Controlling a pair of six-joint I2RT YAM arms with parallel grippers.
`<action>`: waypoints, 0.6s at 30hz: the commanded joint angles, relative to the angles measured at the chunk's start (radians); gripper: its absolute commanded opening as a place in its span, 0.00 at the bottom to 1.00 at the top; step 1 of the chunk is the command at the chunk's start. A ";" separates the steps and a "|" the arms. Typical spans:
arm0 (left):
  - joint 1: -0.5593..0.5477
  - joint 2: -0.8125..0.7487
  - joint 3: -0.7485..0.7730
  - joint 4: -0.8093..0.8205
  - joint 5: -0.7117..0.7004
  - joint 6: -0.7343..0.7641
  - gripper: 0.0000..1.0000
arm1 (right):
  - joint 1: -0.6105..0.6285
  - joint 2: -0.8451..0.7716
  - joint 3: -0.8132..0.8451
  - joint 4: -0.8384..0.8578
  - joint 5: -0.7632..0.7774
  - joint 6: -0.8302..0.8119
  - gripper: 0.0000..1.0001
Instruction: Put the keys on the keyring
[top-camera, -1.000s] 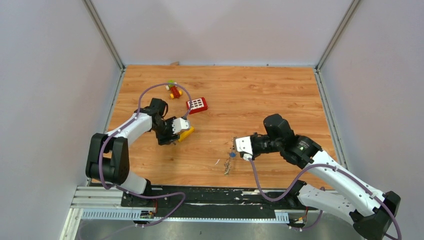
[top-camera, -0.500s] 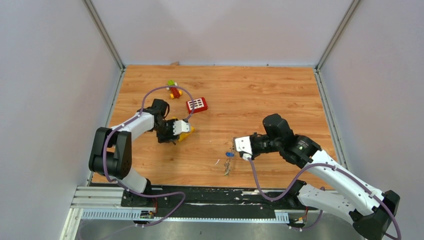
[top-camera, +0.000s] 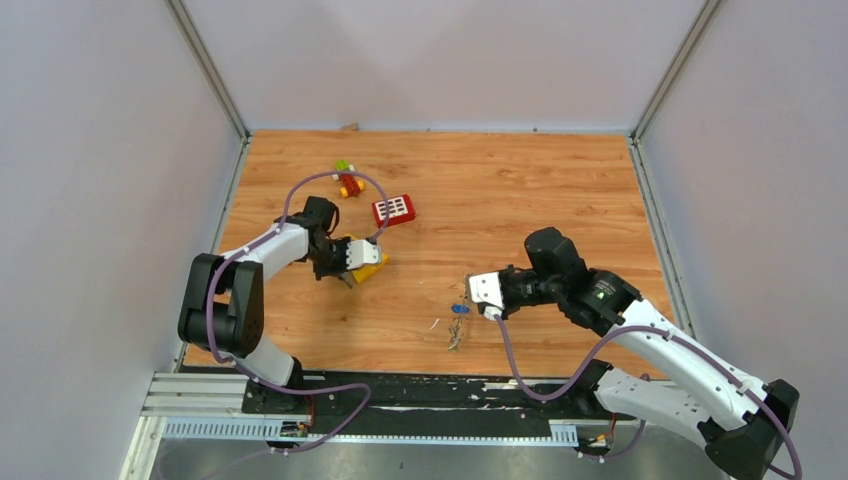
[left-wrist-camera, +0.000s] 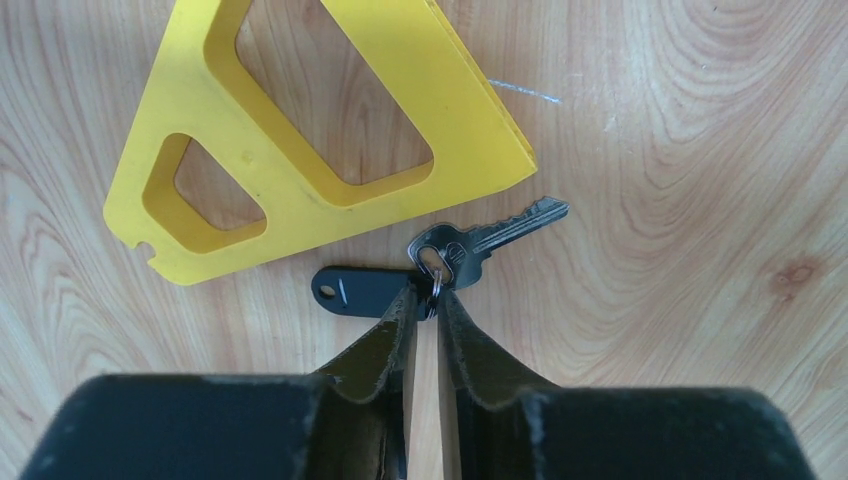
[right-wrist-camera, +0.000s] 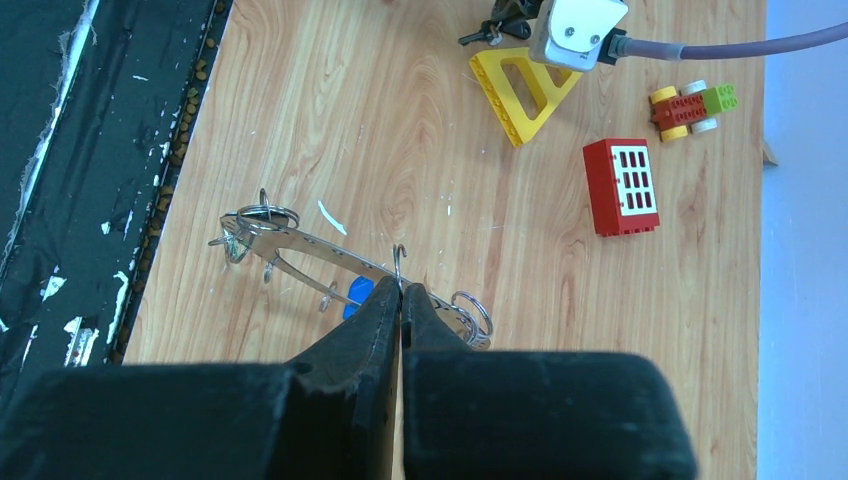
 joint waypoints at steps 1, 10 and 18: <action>0.003 -0.015 0.044 -0.032 0.033 0.007 0.17 | -0.005 0.000 0.012 0.025 -0.012 -0.008 0.00; 0.003 -0.082 0.047 -0.060 0.128 -0.016 0.00 | -0.006 0.000 0.014 0.025 -0.011 -0.007 0.00; 0.003 -0.179 0.003 -0.073 0.183 -0.014 0.00 | -0.005 0.000 0.014 0.025 -0.012 -0.006 0.00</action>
